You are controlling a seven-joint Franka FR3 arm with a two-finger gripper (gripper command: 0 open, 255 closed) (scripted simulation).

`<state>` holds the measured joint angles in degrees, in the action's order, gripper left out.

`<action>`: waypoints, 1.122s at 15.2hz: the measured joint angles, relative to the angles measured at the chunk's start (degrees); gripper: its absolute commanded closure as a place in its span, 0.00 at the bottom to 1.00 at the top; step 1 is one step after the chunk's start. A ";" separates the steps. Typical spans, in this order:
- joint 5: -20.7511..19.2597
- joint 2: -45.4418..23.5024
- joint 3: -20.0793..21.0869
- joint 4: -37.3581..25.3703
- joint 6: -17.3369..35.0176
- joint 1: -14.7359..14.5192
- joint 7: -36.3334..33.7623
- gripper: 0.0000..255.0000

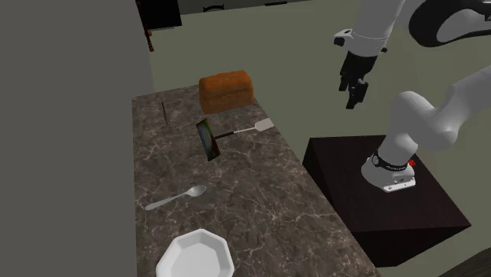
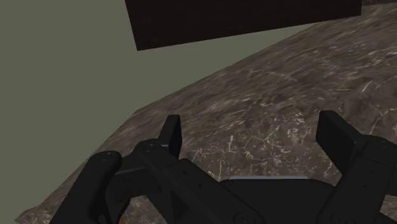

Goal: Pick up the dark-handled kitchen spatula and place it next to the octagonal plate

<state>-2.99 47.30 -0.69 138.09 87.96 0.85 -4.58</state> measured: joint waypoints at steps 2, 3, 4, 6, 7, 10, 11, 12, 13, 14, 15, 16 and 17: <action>-0.23 -0.57 -0.37 0.18 0.84 -0.01 0.55 0.00; -0.55 -1.61 -0.90 0.18 2.04 -0.05 1.36 0.00; -0.83 -2.69 -1.44 0.39 3.53 -0.13 2.22 0.00; -1.71 -5.75 -3.08 0.59 7.26 -0.15 4.56 0.00; -2.10 -7.43 -3.92 0.43 9.03 -0.16 5.79 0.00; -3.02 -13.09 -6.53 -0.59 14.47 -0.29 9.72 0.00; -3.21 -14.83 -7.32 -0.76 16.30 -0.35 10.98 0.00; -3.27 -16.77 -8.04 -1.45 17.82 -0.49 12.21 0.00; -3.34 -18.67 -8.85 -1.86 19.56 -0.57 13.53 0.00; -3.22 -20.91 -9.50 -2.70 21.21 -0.79 14.72 0.00; -3.06 -22.76 -10.06 -3.13 22.84 -0.99 15.83 0.00; -2.73 -24.75 -10.45 -3.74 24.43 -1.31 16.77 0.00; -2.39 -27.14 -11.11 -4.86 25.93 -1.51 18.09 0.00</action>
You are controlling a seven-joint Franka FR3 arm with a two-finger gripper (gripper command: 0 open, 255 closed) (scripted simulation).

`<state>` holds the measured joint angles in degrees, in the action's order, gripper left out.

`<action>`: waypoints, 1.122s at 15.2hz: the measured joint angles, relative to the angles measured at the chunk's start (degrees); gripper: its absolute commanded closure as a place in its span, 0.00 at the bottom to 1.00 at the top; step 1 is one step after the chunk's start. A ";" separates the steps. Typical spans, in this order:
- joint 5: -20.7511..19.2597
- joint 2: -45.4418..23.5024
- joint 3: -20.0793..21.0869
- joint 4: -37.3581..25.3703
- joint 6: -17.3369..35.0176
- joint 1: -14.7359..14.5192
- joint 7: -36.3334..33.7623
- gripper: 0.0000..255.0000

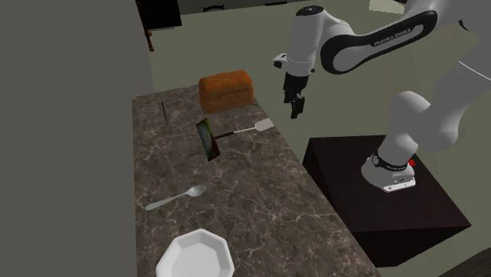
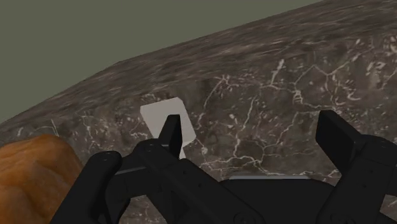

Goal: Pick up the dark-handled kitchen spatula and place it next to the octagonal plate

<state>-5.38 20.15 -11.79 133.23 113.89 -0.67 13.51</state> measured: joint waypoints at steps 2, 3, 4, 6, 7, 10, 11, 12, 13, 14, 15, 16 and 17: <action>0.85 -4.35 -1.21 -2.37 2.41 -0.32 2.81 0.00; 1.50 -6.84 -1.65 -4.23 3.20 -0.57 4.13 0.00; 2.13 -9.12 -2.13 -5.54 4.32 -0.70 5.55 0.00; 3.53 -13.38 -2.99 -7.85 6.53 -0.80 8.52 0.00; 4.42 -15.82 -3.25 -9.63 7.33 -0.90 9.91 0.00; 7.05 -22.14 -3.74 -14.22 9.31 -0.76 14.16 0.00; 7.89 -23.99 -3.84 -15.66 9.76 -0.56 15.62 0.00; 8.85 -26.23 -3.86 -17.42 10.31 -0.31 17.10 0.00; 9.85 -28.60 -3.80 -19.19 10.94 -0.03 18.56 0.00; 10.69 -30.71 -3.64 -21.55 10.70 0.22 19.76 0.00; 11.67 -33.18 -3.43 -23.95 10.86 0.60 21.08 0.00; 12.24 -34.61 -3.27 -25.20 11.03 0.86 21.91 0.00; 12.61 -35.52 -3.15 -25.67 11.46 1.02 22.38 0.00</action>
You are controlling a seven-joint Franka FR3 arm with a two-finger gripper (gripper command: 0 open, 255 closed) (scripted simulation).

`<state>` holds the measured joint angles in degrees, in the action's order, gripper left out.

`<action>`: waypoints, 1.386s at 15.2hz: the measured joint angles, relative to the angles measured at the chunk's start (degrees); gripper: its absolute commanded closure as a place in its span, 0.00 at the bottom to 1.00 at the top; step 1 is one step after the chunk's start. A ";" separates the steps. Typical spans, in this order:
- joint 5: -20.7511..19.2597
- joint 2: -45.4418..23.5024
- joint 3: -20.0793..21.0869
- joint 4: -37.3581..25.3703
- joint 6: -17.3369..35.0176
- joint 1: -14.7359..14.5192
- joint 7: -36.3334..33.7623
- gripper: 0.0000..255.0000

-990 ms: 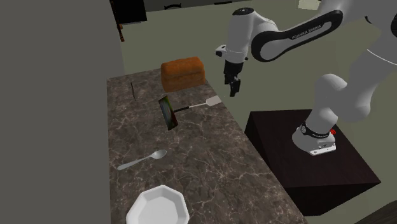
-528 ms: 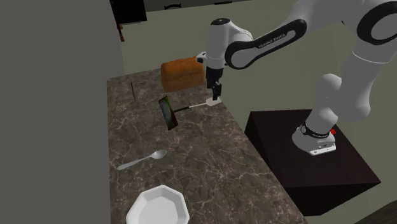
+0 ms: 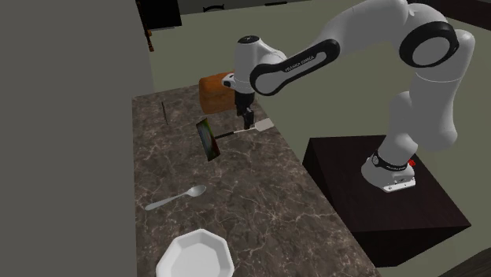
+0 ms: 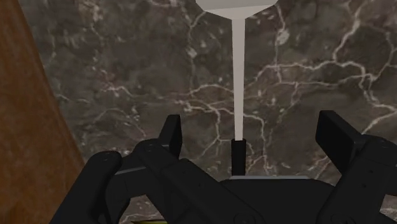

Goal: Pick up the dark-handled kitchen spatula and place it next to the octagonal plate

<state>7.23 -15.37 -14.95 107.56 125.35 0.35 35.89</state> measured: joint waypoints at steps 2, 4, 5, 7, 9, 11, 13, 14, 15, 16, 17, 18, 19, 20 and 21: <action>0.50 -1.35 0.23 -0.29 1.04 0.09 0.35 0.00; 0.89 -2.39 0.37 -0.21 2.13 0.23 0.68 0.00; 1.10 -2.92 0.45 -0.14 2.71 0.28 0.82 0.00; 1.42 -3.77 0.61 0.29 3.96 0.30 0.95 0.00; 1.50 -3.95 0.65 0.47 4.32 0.31 1.00 0.00; 1.52 -4.00 0.66 0.48 4.40 0.31 1.01 0.00; 1.52 -4.02 0.67 0.48 4.42 0.31 1.01 0.00; 1.52 -4.02 0.67 0.48 4.42 0.31 1.01 1.00; 1.52 -4.02 0.67 0.48 4.42 0.31 1.01 1.00; 1.52 -4.02 0.67 0.48 4.42 0.31 1.01 1.00; 1.52 -4.02 0.67 0.48 4.42 0.31 1.01 1.00; 1.53 -4.02 0.67 0.48 4.42 0.31 1.01 1.00; 1.53 -4.01 0.67 0.48 4.42 0.31 1.01 1.00; 1.53 -4.01 0.67 0.48 4.42 0.31 1.01 1.00; 1.53 -4.01 0.67 0.48 4.42 0.31 1.01 1.00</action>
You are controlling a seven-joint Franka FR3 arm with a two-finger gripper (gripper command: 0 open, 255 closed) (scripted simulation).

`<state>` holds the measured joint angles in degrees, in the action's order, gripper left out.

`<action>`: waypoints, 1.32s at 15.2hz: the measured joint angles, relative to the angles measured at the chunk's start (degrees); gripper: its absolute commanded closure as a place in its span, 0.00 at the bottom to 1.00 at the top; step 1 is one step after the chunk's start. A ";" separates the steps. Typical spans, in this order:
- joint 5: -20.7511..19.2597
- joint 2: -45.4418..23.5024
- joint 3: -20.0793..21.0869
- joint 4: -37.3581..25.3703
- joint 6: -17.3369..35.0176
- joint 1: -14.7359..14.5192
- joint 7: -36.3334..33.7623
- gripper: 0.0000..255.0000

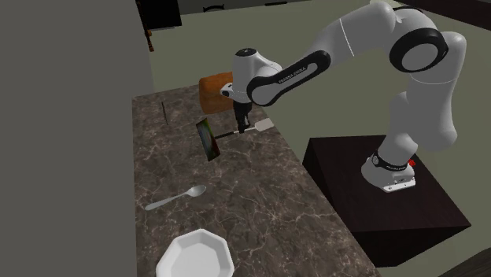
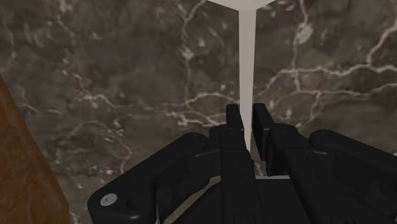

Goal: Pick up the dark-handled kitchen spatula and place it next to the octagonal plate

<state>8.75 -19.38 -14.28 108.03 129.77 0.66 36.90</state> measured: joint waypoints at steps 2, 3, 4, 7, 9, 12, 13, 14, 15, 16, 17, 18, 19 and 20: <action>0.00 0.00 0.00 0.00 0.00 0.00 0.00 1.00; 0.00 0.00 0.00 0.00 0.01 0.00 0.00 1.00; -0.07 0.14 -0.02 -0.14 -0.28 -0.03 -0.09 1.00; -0.54 1.31 -0.20 -0.72 -1.98 -0.18 -0.46 1.00; -0.85 2.09 -0.34 -1.25 -3.24 -0.23 -0.63 1.00; -1.25 2.91 -0.46 -2.48 -5.25 -0.34 -1.01 1.00; -1.36 3.20 -0.51 -2.83 -5.88 -0.32 -1.05 1.00; -1.44 3.32 -0.54 -3.40 -6.56 -0.32 -1.13 1.00; -1.57 3.57 -0.58 -4.00 -7.40 -0.35 -1.26 1.00; -1.71 3.89 -0.60 -4.33 -8.03 -0.40 -1.40 1.00; -1.83 4.21 -0.66 -4.70 -8.71 -0.40 -1.45 1.00; -1.95 4.49 -0.68 -5.05 -9.33 -0.44 -1.58 1.00; -2.02 4.59 -0.69 -5.57 -9.95 -0.45 -1.67 1.00; -2.27 5.17 -0.55 -5.11 -10.00 -0.90 -2.35 1.00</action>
<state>6.48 -14.21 -14.83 102.92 119.77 -0.24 34.56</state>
